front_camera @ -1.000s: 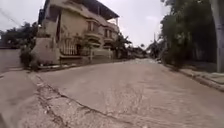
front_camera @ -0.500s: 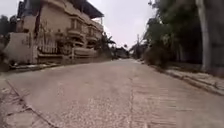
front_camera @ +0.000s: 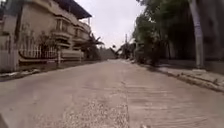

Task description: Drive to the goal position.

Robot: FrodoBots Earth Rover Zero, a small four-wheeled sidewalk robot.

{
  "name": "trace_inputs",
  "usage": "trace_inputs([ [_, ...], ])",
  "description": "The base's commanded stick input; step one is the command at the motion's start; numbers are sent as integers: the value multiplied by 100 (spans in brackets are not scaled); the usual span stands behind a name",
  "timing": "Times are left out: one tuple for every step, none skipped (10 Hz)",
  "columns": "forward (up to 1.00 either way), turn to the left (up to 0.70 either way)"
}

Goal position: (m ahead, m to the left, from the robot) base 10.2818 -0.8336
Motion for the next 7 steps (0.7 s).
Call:
trace_inputs([
  [100, 2],
  [100, 2],
  [100, 2],
  [100, 2],
  [100, 2],
  [100, 2],
  [100, 2],
])
